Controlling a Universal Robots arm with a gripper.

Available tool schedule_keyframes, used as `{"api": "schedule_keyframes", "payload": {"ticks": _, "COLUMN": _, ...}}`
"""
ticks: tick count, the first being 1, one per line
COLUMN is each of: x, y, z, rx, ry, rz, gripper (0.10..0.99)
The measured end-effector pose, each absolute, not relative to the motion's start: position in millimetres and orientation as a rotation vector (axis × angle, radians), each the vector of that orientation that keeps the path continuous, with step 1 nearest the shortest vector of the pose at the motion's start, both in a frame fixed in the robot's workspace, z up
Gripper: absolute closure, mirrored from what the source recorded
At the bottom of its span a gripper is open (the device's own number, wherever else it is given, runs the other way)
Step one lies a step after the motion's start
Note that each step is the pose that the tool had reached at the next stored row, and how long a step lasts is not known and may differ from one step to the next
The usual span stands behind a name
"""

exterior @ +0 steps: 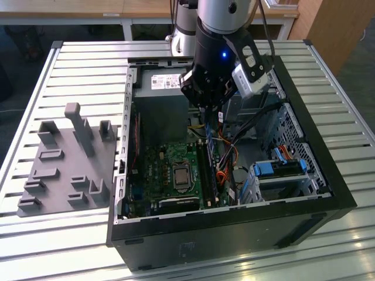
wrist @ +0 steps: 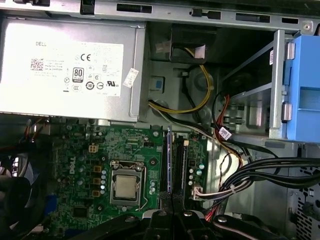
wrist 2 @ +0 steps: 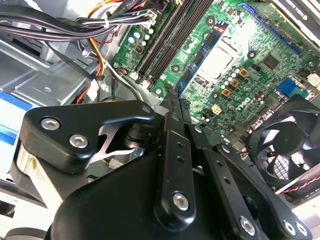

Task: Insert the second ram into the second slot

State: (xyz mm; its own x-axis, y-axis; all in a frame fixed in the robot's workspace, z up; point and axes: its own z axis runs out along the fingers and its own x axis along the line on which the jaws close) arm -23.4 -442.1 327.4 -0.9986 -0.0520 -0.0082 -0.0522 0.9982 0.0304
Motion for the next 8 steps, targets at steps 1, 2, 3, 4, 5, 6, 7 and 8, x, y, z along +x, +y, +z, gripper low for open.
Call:
{"api": "schedule_keyframes", "payload": {"ticks": 1, "x": -23.4, "y": -442.2, "z": 326.9, "rx": -0.082, "ry": 3.133, "rz": 0.048, "gripper": 0.973}}
{"api": "schedule_keyframes", "payload": {"ticks": 2, "x": -23.4, "y": -442.1, "z": 326.3, "rx": -0.082, "ry": 3.133, "rz": 0.048, "gripper": 0.973}}
{"api": "schedule_keyframes", "payload": {"ticks": 3, "x": -23.4, "y": -442.2, "z": 325.6, "rx": -0.082, "ry": 3.133, "rz": 0.048, "gripper": 0.973}}
{"api": "schedule_keyframes", "payload": {"ticks": 4, "x": -23.4, "y": -442.2, "z": 324.7, "rx": -0.082, "ry": 3.134, "rz": 0.048, "gripper": 0.973}}
{"api": "schedule_keyframes", "payload": {"ticks": 5, "x": -23.4, "y": -442.2, "z": 323.6, "rx": -0.082, "ry": 3.135, "rz": 0.048, "gripper": 0.973}}
{"api": "schedule_keyframes", "payload": {"ticks": 6, "x": -23.4, "y": -442.2, "z": 322.3, "rx": -0.082, "ry": 3.135, "rz": 0.048, "gripper": 0.973}}
{"api": "schedule_keyframes", "payload": {"ticks": 7, "x": -23.4, "y": -442.3, "z": 320.8, "rx": -0.082, "ry": 3.136, "rz": 0.048, "gripper": 0.973}}
{"api": "schedule_keyframes", "payload": {"ticks": 8, "x": -23.4, "y": -442.3, "z": 319.6, "rx": -0.081, "ry": 3.136, "rz": 0.048, "gripper": 0.973}}
